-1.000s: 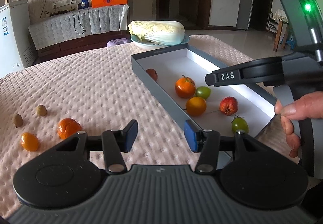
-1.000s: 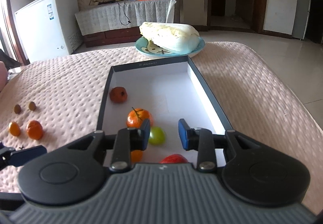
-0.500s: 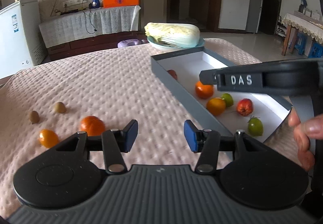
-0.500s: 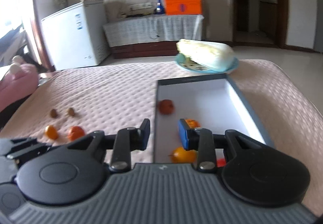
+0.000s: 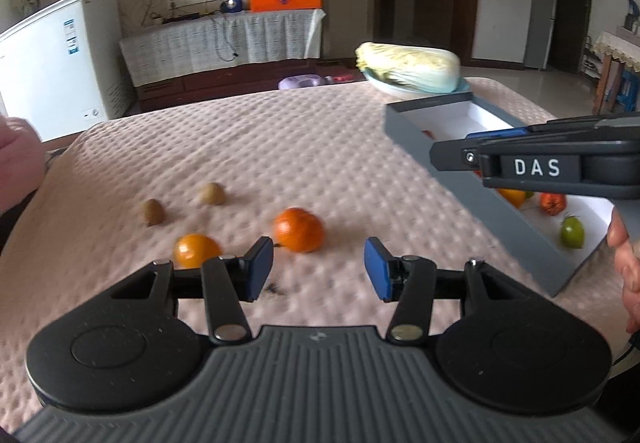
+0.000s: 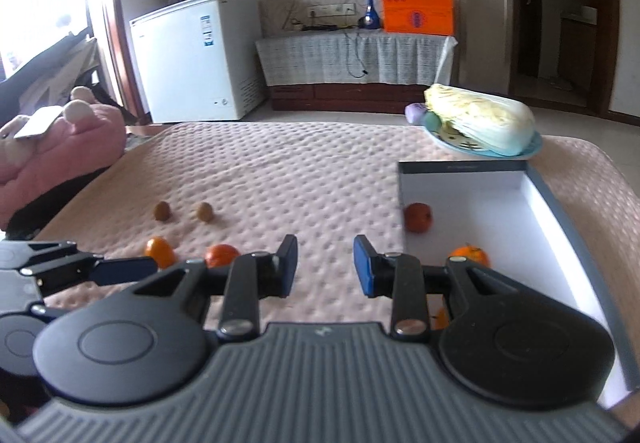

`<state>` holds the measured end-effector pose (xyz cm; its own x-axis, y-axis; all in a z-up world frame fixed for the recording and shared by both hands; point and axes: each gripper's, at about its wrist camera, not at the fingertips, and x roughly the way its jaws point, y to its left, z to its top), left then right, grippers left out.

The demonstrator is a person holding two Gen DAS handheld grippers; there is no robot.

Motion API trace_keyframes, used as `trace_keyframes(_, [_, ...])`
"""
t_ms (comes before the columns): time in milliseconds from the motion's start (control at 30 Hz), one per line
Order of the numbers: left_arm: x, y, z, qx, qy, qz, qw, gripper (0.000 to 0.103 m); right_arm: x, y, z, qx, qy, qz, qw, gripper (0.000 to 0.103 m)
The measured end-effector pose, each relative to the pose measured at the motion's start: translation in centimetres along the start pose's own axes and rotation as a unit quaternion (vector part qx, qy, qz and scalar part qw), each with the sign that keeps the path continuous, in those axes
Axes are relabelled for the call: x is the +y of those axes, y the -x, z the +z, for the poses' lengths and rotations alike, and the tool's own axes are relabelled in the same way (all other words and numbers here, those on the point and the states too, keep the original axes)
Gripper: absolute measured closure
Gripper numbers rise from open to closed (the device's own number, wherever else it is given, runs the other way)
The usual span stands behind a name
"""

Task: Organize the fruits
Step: 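Move both grippers back toward the loose fruits on the bedspread, then grasp the orange with the right gripper while the left gripper grasps the yellow oval orange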

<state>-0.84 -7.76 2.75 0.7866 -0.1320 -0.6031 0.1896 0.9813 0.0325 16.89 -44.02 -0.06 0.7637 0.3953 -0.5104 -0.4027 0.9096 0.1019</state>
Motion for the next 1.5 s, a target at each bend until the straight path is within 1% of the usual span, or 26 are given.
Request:
trace_keyframes(100, [1.6,0.3,-0.4,0.003,0.006,0.011,0.9999,0.046,1.3,-0.8,-0.2,0.011,0.011,0.012,1.000,0.069])
trace_keyframes(300, [4.8,0.8,-1.2,0.009,0.020,0.032,0.9992,0.046,4.2,-3.1,-0.8,0.046,0.048,0.032,0.997,0.069])
trace_keyframes(400, [6.3,1.0,-1.5,0.012,0.032,0.039,0.9986,0.046,5.2,-4.2,-1.0,0.055,0.056,0.040,0.996,0.069])
trace_keyframes(533, [7.6,1.2,-1.8,0.013,0.043,0.040,0.9982,0.046,6.4,-6.0,-1.2,0.070,0.063,0.043,0.995,0.069])
trace_keyframes(700, [8.0,1.0,-2.0,0.018,0.045,0.036,0.9982,0.046,7.5,-8.5,-1.4,0.089,0.069,0.042,0.993,0.069])
trace_keyframes(733, [8.1,1.0,-1.9,0.018,0.045,0.035,0.9982,0.046,7.7,-8.8,-1.4,0.091,0.069,0.044,0.993,0.068])
trace_keyframes(800, [8.4,0.9,-1.9,0.019,0.048,0.033,0.9981,0.046,8.1,-9.5,-1.4,0.093,0.073,0.033,0.992,0.059])
trace_keyframes(933, [9.1,0.6,-1.9,0.022,0.056,0.031,0.9977,0.046,8.3,-10.8,-1.3,0.099,0.067,0.031,0.992,0.059])
trace_keyframes(1167, [9.6,0.1,-1.5,0.023,0.069,0.023,0.9971,0.046,8.0,-10.9,-1.1,0.105,0.059,0.031,0.992,0.062])
trace_keyframes(1400, [8.7,-0.5,-1.3,0.023,0.061,0.022,0.9977,0.046,7.6,-8.7,-0.9,0.099,0.070,0.038,0.992,0.062])
trace_keyframes(1500, [8.3,-1.1,-1.1,0.024,0.059,0.027,0.9976,0.046,7.0,-7.7,-1.1,0.102,0.073,0.034,0.992,0.062])
